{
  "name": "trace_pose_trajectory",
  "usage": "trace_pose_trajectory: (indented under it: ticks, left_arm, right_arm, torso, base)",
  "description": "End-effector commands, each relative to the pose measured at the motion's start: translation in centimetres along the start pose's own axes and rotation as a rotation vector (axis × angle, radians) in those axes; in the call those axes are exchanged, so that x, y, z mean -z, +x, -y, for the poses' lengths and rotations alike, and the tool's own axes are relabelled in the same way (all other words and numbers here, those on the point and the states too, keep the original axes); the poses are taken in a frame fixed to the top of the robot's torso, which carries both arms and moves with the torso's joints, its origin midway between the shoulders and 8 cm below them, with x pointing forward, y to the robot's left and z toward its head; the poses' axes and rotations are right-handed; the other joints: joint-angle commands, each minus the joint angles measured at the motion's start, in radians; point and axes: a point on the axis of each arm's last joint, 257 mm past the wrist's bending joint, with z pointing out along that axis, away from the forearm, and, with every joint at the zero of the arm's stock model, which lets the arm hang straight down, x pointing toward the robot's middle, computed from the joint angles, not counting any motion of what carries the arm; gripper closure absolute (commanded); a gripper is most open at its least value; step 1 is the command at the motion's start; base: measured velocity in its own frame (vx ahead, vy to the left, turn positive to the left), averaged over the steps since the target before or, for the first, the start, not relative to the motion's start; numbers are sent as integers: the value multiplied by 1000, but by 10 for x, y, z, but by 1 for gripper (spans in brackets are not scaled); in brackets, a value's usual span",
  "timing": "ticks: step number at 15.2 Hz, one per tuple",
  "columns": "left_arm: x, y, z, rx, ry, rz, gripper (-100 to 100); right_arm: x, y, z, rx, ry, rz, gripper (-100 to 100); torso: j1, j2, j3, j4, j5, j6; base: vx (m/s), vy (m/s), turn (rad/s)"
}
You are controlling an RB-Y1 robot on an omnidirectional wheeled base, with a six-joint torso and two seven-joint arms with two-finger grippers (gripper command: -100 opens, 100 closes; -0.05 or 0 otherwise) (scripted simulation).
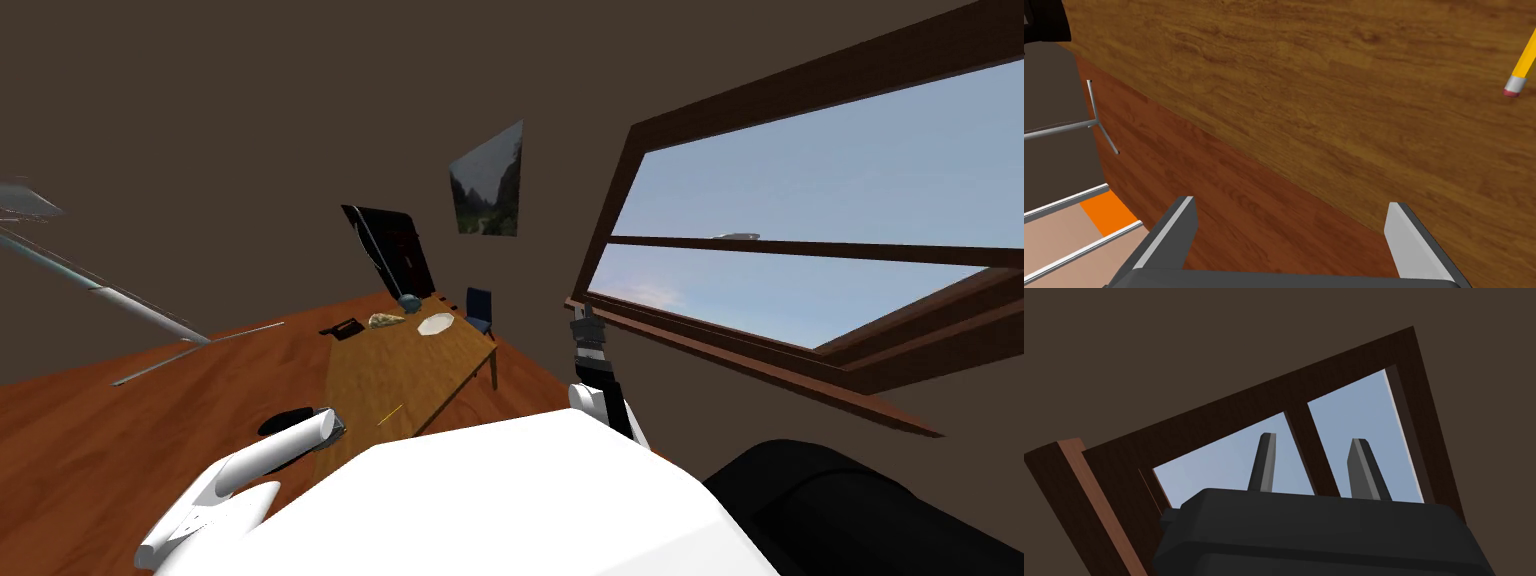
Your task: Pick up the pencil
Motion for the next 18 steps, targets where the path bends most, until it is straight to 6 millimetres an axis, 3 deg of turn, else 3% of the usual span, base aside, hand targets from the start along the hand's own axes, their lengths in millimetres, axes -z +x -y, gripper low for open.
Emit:
trace_pose_trajectory:
  ticks: [1,5,6,8,11,13,18]
  left_arm:
    - [-6,-13,-15,46,-68,32,-100]
    - [-8,-23,-36,85,-148,66,-100]
    - [-10,-30,-51,122,-203,87,-100]
    - [-9,-31,-53,122,-211,91,-100]
    - [-10,-40,-81,189,-312,126,-100]
    - [-8,-41,-85,189,-329,133,-100]
    - [-1,-46,-127,270,-480,178,-100]
  right_arm:
    - [0,0,0,0,0,0,0]
    - [0,0,0,0,0,0,0]
    - [0,0,0,0,0,0,0]
    - [0,0,0,0,0,0,0]
    - [0,0,0,0,0,0,0]
    - [0,0,0,0,0,0,0]
    - [0,0,0,0,0,0,0]
  torso:
    - [0,0,0,0,0,0]
    - [1,0,0,0,0,1]
    - [1,0,0,0,0,0]
    - [1,0,0,0,0,1]
    - [0,-1,0,0,0,1]
    - [1,-1,0,0,0,1]
    - [1,-1,-1,0,0,0]
  base:
    - [-16,26,-254]
    - [-20,35,-296]
    - [-14,29,-217]
    - [-14,30,-184]
    - [-13,30,-283]
    - [-14,35,-184]
    - [-12,34,-234]
